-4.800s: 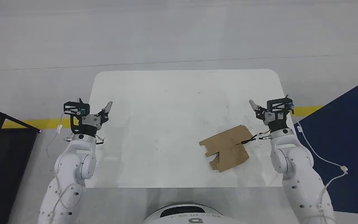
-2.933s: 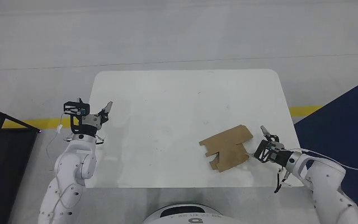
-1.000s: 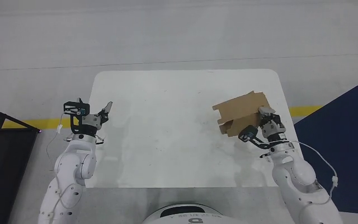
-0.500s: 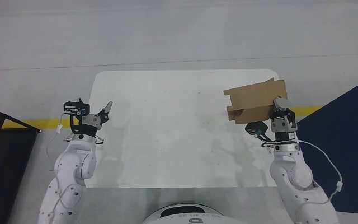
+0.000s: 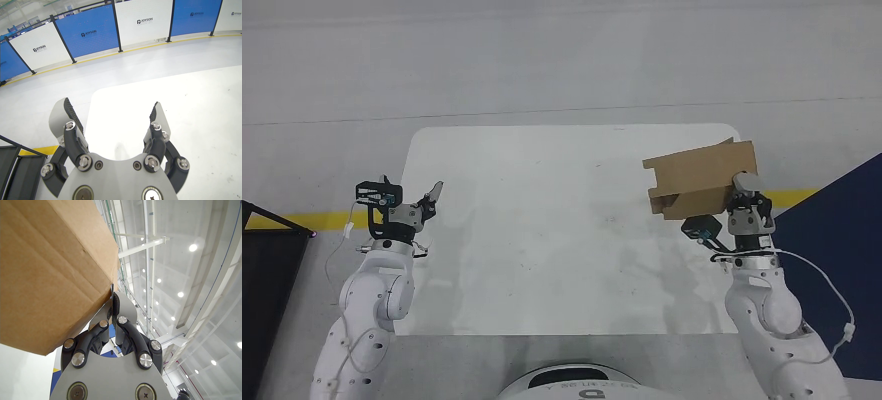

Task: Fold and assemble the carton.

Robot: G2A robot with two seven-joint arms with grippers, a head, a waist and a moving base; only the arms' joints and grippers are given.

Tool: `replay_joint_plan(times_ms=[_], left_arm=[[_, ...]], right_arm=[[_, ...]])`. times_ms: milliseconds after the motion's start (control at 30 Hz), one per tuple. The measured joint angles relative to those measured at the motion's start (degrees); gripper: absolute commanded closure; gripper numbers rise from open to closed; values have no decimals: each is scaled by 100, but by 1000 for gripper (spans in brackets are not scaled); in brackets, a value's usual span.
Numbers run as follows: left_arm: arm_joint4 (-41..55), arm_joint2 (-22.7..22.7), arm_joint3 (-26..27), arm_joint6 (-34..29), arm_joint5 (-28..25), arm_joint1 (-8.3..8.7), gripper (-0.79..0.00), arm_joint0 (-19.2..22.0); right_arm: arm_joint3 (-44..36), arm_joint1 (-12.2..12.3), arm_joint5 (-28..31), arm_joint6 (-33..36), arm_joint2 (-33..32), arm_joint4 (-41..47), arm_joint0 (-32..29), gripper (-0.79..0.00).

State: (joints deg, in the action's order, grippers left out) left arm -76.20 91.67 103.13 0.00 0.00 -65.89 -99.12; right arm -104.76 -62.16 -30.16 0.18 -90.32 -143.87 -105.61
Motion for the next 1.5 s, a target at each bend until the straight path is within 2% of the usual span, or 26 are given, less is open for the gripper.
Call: replay_joint_plan(times_ms=[67,167,233,333,1033,1167,1300,1500], left_arm=[[0,0,0,0,0,0,-785,0],[0,0,0,0,0,0,-785,0],[0,0,0,0,0,0,-785,0],[0,0,0,0,0,0,-785,0],[0,0,0,0,0,0,-785,0],[0,0,0,0,0,0,-785,0],[0,0,0,0,0,0,-785,0],[0,0,0,0,0,0,-785,0]], right_arm=[[89,-66,-398,623,95,-863,195,0],[-27,-171,-500,1285,573,-2222,374,0],[-47,-214,-508,1544,685,-2836,487,0],[-88,-267,-453,1751,815,-3219,638,0],[35,-382,9,1892,1115,-3208,1125,0],[-34,-431,211,1794,1249,-2694,1156,0],[-246,-427,601,1445,1066,-1822,1069,0],[-266,-425,639,1423,1040,-1750,1058,0]])
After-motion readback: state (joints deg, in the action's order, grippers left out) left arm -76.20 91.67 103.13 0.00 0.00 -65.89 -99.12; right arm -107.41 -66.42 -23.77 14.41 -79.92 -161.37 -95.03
